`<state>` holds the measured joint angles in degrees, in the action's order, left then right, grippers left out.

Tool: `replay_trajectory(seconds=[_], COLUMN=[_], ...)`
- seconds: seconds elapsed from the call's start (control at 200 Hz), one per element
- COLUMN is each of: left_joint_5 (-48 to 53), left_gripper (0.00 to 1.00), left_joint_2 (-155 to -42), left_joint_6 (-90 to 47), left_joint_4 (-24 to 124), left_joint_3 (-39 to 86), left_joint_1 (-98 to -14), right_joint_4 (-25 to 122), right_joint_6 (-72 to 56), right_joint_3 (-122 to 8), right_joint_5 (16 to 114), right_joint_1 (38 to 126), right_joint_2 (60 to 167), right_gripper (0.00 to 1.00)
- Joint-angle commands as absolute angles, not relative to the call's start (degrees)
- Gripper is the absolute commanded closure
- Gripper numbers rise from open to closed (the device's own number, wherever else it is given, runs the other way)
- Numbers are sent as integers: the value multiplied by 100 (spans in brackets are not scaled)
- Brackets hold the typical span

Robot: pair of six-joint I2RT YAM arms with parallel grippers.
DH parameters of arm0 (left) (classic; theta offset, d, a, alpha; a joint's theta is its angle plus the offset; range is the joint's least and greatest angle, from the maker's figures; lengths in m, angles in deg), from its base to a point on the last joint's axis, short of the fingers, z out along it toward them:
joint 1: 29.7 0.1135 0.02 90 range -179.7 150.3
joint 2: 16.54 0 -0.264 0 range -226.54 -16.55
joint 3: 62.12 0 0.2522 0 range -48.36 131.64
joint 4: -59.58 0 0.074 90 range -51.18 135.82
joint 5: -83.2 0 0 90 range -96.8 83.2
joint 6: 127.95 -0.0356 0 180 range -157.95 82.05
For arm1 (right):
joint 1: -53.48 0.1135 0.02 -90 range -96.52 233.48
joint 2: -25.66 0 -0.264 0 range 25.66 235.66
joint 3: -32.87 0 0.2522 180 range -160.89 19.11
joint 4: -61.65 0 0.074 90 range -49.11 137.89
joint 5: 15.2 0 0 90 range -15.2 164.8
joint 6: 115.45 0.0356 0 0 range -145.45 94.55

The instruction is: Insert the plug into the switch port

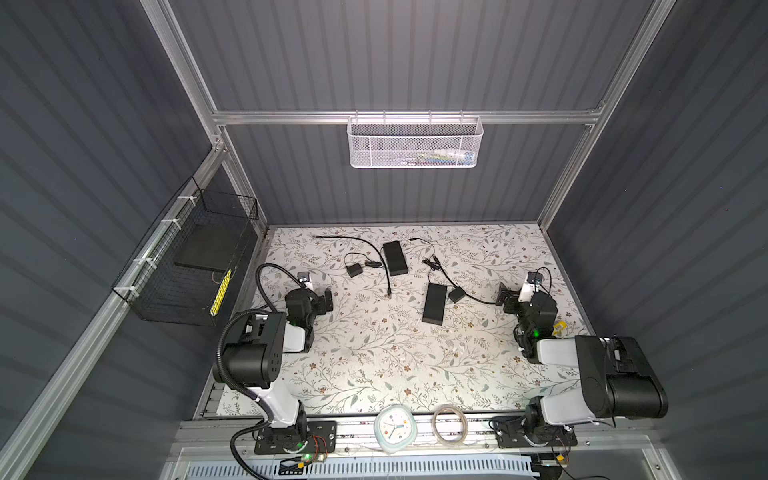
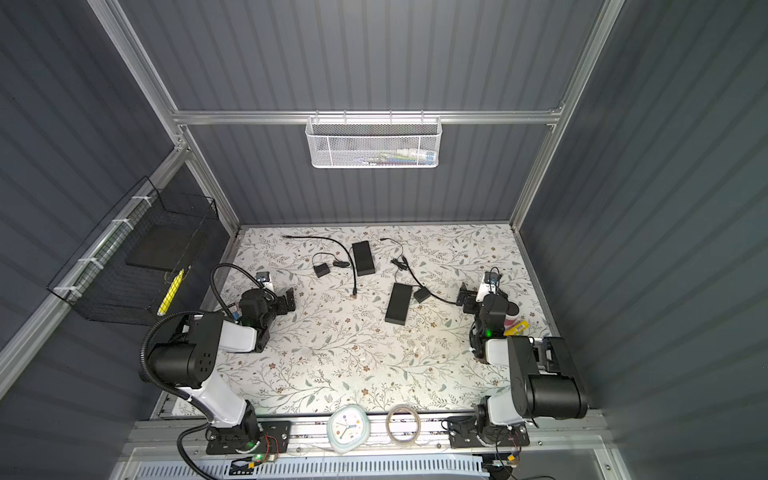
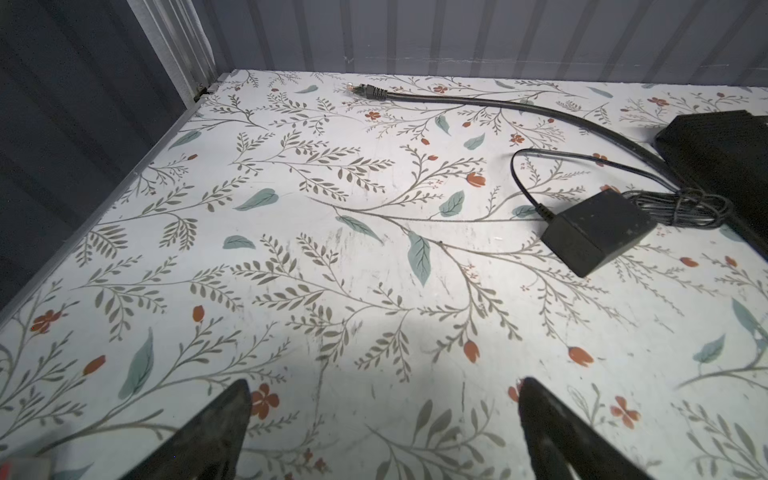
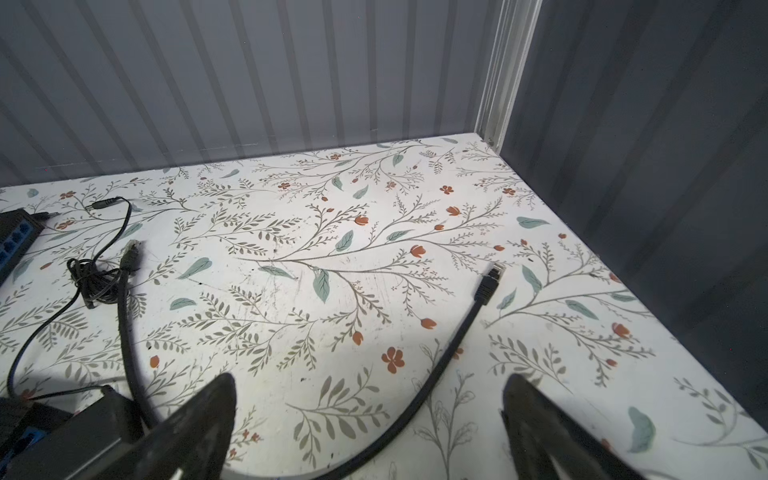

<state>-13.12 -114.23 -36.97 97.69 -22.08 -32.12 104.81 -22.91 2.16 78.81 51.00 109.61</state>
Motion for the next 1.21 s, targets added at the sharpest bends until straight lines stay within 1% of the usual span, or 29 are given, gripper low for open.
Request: replay_trajectory(seconds=[0.0, 0.425, 0.505, 0.77, 0.805, 0.945, 0.98, 0.996, 1.011, 1.061, 1.106, 1.201], left_joint_5=[-1282, -1293, -1106, -1119, -1119, -1141, -1423, -1546, -1636, -1846, -2121, -2590], left_gripper=[0, 0, 0, 0, 1, 10, 11, 11, 12, 15, 15, 20], left_joint_2=[-11480, -11486, -11485, -11495, -11498, -11487, -11416, -11302, -11154, -10603, -10216, -9714], left_joint_6=[-3826, -3825, -3894, -3891, -3891, -3900, -3850, -3810, -3779, -3674, -3557, -3072], left_joint_4=[9767, 9750, 9653, 9653, 9651, 9684, 9777, 9584, 9369, 8330, 7672, 6316], left_joint_3=[-2129, -2115, -2061, -2059, -2059, -2078, -2090, -2045, -1990, -1661, -1416, -708], left_joint_1=[-3190, -3190, -3190, -3190, -3190, -3190, -3220, -3224, -3225, -3232, -3234, -3312], right_joint_4=[10466, 10380, 10352, 10326, 10326, 10328, 10381, 10407, 10259, 9065, 7934, 6497], right_joint_6=[-2265, -2212, -2203, -2168, -2168, -2186, -2196, -2180, -2169, -2185, -2166, -2187], right_joint_3=[84, 32, 28, 4, 5, 26, 54, 38, -21, -446, -912, -1827], right_joint_5=[7821, 7609, 7562, 7491, 7489, 7499, 7511, 7553, 7604, 7644, 7752, 8183], right_joint_1=[5093, 5001, 4981, 4935, 4939, 4935, 4943, 4954, 4967, 4979, 4985, 5202], right_joint_2=[10927, 10951, 10938, 10951, 10951, 10927, 10910, 10872, 10763, 10250, 9865, 9566], right_gripper=[1, 1, 1, 1, 4, 16, 20, 22, 24, 28, 29, 29])
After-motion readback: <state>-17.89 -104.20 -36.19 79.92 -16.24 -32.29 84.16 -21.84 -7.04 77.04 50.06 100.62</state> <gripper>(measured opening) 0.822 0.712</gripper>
